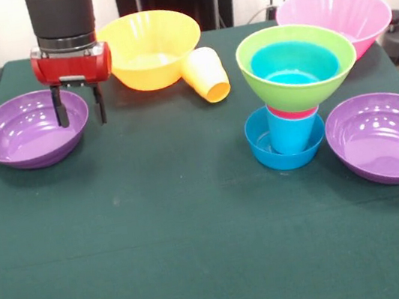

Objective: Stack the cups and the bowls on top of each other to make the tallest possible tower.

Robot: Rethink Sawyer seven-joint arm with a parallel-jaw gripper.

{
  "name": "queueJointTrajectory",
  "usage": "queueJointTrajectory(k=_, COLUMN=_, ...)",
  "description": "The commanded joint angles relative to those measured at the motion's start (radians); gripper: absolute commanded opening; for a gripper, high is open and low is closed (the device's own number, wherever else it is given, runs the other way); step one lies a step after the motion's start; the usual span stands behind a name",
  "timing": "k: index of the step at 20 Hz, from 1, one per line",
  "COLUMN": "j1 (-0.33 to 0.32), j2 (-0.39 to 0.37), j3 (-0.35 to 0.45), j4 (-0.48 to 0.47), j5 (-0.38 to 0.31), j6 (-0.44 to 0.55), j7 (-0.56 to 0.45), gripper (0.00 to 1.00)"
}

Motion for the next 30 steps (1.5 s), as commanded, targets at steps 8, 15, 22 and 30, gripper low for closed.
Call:
queueJointTrajectory(k=8, j1=0.085, j2=0.101, j3=-0.070, j4=-0.005, j5=-0.059, j6=-0.108, j7=0.049, gripper=1.00)
queueJointTrajectory(k=15, j1=0.088, j2=0.099, j3=-0.081, j4=-0.006, j5=-0.046, j6=-0.100, j7=0.036, gripper=1.00)
queueJointTrajectory(k=22, j1=0.091, j2=0.093, j3=-0.083, j4=-0.021, j5=-0.036, j6=-0.085, j7=0.027, gripper=1.00)
queueJointTrajectory(k=30, j1=0.093, j2=0.073, j3=-0.093, j4=-0.009, j5=-0.036, j6=-0.080, j7=0.024, gripper=1.00)
